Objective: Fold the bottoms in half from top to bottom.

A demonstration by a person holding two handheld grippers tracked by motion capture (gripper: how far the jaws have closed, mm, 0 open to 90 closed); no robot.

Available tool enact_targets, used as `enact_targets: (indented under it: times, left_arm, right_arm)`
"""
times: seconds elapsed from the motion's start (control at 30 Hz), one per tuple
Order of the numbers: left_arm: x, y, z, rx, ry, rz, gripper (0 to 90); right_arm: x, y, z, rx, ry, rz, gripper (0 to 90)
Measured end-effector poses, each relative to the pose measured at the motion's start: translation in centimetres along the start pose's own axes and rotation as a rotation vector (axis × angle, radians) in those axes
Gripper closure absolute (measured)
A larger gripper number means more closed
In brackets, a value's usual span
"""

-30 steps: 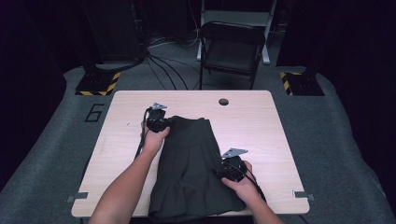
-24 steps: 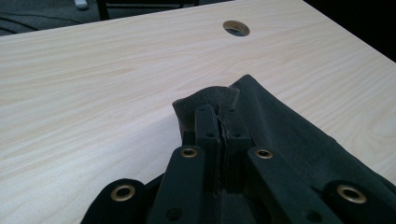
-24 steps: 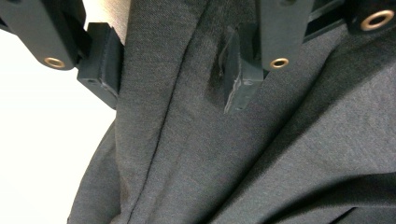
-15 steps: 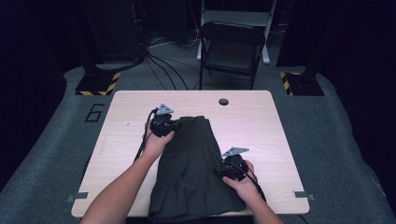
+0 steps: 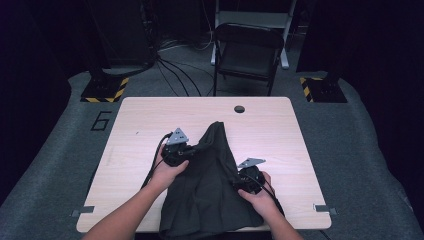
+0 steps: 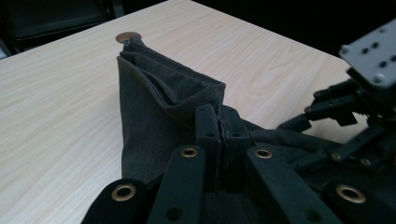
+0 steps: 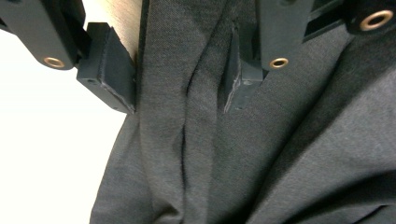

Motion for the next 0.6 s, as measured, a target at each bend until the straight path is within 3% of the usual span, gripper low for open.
enact_targets:
  times: [0.17,0.3,0.5,0.6]
  left_arm:
    - [0.7,-0.8,-0.9,-0.005,0.028,0.009,88.4]
    - [1.5,-0.9,-2.6,-0.044,0.049,-0.016,88.5]
    - [1.7,-1.8,-5.3,-0.1,0.034,-0.03,88.5]
    - [1.6,-2.2,-6.7,-0.119,-0.003,-0.028,88.5]
  right_arm:
    - [-0.2,0.1,0.2,-0.006,0.004,-0.024,46.8]
    - [-0.2,0.0,0.1,-0.007,0.015,-0.028,47.7]
    - [0.1,-0.1,0.2,-0.009,0.023,-0.024,49.7]
    - [0.1,0.0,0.2,-0.007,0.034,-0.027,50.0]
Point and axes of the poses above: each handheld gripper's, and its own axes: y roughly forward along the jaws, z roughly out of its top, x roughly to its right, the point moved 3 cm from there along y, roughly forward along the jaws, and after that the axes turned 10 degrees about y, right-handed, at the moved point
